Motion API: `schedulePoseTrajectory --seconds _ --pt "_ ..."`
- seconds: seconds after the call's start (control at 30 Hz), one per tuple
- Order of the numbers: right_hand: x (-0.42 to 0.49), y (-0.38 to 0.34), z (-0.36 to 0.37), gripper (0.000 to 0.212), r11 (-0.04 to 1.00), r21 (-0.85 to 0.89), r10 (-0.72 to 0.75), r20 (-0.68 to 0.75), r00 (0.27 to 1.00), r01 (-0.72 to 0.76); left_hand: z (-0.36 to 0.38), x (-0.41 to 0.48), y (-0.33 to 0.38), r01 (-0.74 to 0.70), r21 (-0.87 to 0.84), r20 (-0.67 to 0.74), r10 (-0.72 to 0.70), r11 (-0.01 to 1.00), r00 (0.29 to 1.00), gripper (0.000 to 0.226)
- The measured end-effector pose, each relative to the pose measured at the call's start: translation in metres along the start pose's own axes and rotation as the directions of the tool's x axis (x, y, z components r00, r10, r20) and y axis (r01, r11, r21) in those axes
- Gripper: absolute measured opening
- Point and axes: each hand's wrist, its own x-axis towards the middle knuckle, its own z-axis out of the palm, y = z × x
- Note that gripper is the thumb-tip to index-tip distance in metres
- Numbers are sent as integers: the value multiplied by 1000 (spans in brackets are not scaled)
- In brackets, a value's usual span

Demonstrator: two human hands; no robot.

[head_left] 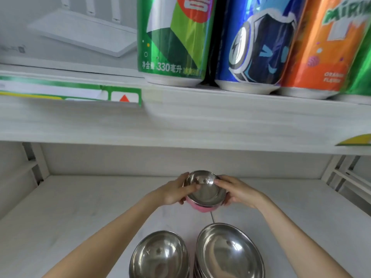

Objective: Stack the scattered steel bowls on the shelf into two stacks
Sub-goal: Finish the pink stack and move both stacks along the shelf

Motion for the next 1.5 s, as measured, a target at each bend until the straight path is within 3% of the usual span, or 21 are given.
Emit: schedulePoseTrajectory --seconds 0.1,0.33,0.5,0.67,0.83,0.97,1.17,1.5 --pt "-10 -20 -2 38 999 -24 -43 -23 999 43 -10 -12 8 -28 -3 -63 28 1000 998 82" --pt "-59 -57 38 35 992 -50 -123 -103 987 119 -30 -67 17 -88 4 -158 88 996 984 78" --pt "-88 -60 81 38 993 -32 -116 -182 976 113 -33 -107 9 -110 50 -153 117 993 981 78" --pt "-116 -54 130 36 997 -50 -69 -209 976 59 -30 -146 -15 -99 82 -122 108 992 987 92" --pt "-127 -48 155 50 992 -123 -1 -253 968 -31 -19 -162 -36 -84 53 -111 89 995 990 82" --pt "-135 -40 167 51 976 -203 21 -274 961 -80 -11 -168 -49 -31 18 -85 33 999 996 99" --pt "-141 -42 174 50 923 -371 -6 -279 960 -102 2 -169 -66 10 6 -81 -10 1000 997 78" --pt "-142 -39 174 50 874 -474 -4 -226 974 -106 4 -171 -74 23 31 -68 -21 999 997 79"
